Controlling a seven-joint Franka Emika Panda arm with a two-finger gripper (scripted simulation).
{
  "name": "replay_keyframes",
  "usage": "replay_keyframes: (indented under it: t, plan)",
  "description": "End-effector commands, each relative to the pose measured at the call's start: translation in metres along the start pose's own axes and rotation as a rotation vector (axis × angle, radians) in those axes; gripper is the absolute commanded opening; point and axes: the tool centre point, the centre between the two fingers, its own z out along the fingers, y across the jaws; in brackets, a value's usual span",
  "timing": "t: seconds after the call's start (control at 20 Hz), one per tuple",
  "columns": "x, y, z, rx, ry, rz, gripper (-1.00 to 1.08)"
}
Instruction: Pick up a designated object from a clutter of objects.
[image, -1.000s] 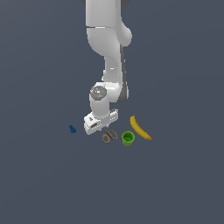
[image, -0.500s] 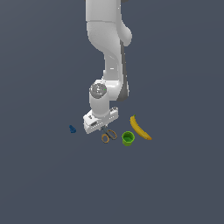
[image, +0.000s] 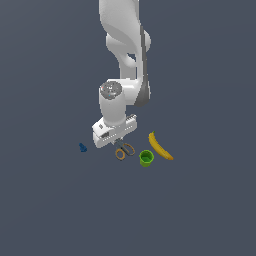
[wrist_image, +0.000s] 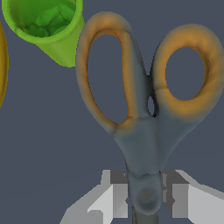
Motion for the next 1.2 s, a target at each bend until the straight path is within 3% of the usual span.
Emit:
replay_keyframes:
  t: [0.0,1.15]
  plan:
    - [0.004,0.001,-0.024,-0.001,0.001,0.0,-1.0]
    - [0.046,0.016,-0.252,-0.001,0.0,0.002,-1.0]
